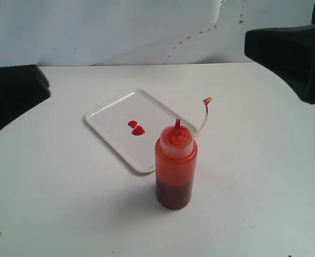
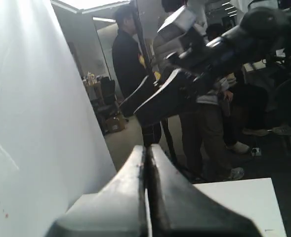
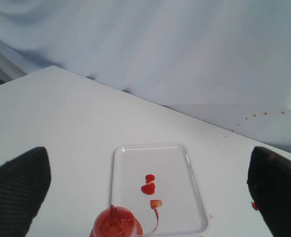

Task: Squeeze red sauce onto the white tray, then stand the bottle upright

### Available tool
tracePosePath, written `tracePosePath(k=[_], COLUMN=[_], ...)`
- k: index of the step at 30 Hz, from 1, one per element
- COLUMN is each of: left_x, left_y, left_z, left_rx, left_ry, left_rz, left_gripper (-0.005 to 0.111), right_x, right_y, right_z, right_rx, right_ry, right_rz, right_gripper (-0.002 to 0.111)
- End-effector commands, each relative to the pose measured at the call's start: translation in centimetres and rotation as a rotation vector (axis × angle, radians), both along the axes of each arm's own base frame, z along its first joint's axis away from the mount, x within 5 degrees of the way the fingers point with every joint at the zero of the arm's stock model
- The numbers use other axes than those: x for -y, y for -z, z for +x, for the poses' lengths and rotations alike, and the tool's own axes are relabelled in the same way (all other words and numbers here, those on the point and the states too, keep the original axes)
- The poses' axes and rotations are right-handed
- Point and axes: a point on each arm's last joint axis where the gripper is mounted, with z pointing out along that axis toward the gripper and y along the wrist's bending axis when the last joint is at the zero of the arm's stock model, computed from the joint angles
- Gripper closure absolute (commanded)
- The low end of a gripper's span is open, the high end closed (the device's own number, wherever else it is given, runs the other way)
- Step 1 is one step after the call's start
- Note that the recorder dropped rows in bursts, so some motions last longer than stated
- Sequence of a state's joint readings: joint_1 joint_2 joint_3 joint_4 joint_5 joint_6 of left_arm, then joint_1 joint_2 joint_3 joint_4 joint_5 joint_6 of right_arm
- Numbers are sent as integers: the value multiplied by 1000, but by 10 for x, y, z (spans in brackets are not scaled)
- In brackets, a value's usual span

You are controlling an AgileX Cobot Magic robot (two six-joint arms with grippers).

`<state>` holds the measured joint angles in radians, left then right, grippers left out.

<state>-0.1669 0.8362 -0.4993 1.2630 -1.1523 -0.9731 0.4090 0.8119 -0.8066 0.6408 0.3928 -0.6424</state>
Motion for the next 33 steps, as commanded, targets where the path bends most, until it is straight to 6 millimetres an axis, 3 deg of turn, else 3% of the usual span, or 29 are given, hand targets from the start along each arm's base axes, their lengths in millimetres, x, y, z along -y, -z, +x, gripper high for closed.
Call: tracePosePath(k=[1,10,14,18,24,30,33], left_x=[-4,-9,-9,-16,-50,-64,-64], left_y=[-13,-27,-25,-9,14,29,32], left_z=[-30,-65,-72,-72,-80,-98,-97], left_rx=[89,237,156,27,-160,-101,-111], left_ry=[47,67,109,-90,-510,-604,-610], left_rz=[-30,-77,-75,29,-236,-337,-340], left_gripper=[107,107,107,107,107,107,107], right_x=[1,1,1,1,1,1,1], right_y=[-3,-3,-3,-3,-3,-3,-3], right_z=[-1,-1,-1,-1,-1,-1,-1], right_rx=[10,10,10,11,11,11,11], right_ry=[5,5,5,4,4,4,4], right_rz=[12,12,12,10,10,10,10], right_gripper=[3,3,3,3,3,3,3])
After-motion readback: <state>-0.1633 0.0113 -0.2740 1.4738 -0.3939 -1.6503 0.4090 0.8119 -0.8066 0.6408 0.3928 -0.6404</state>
